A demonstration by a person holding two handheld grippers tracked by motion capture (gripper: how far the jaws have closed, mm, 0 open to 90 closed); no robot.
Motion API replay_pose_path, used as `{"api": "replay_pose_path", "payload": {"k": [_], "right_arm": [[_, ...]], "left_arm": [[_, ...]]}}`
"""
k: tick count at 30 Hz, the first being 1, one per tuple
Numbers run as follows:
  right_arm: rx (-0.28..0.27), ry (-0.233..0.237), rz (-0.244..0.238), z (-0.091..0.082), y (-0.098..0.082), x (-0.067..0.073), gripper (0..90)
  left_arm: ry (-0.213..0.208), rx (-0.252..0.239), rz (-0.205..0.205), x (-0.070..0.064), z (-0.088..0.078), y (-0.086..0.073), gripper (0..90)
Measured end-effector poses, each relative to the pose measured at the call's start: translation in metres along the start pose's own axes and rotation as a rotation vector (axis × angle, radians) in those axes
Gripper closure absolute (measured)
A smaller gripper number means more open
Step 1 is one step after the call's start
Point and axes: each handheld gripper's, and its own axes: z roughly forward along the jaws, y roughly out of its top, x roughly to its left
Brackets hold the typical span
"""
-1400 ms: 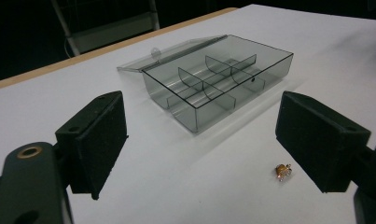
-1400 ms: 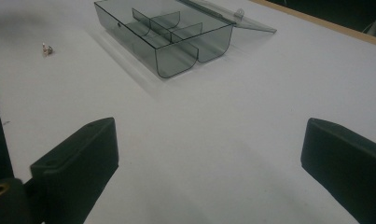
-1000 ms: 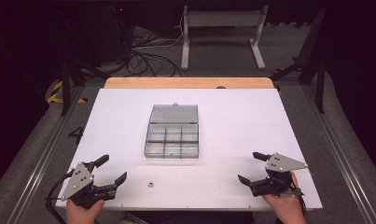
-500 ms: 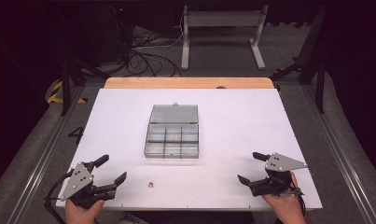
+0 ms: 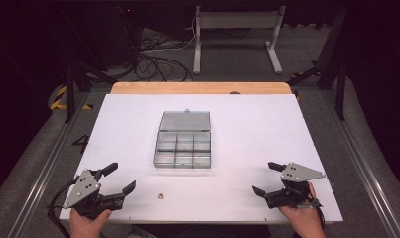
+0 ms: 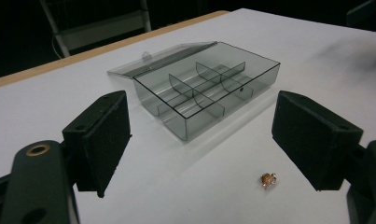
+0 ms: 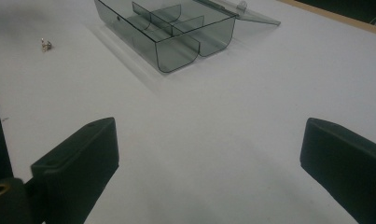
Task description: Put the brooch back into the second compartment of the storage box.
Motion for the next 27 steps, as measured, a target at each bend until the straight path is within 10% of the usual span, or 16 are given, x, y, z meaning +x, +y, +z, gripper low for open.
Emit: {"api": "replay_pose_path", "payload": {"k": [27], "right_arm": [[0.009, 0.004, 0.0, 0.001, 0.0, 0.0, 4.8]], "left_arm": [[-0.085, 0.046, 0.031, -0.011, 0.027, 0.028, 20.3]]}}
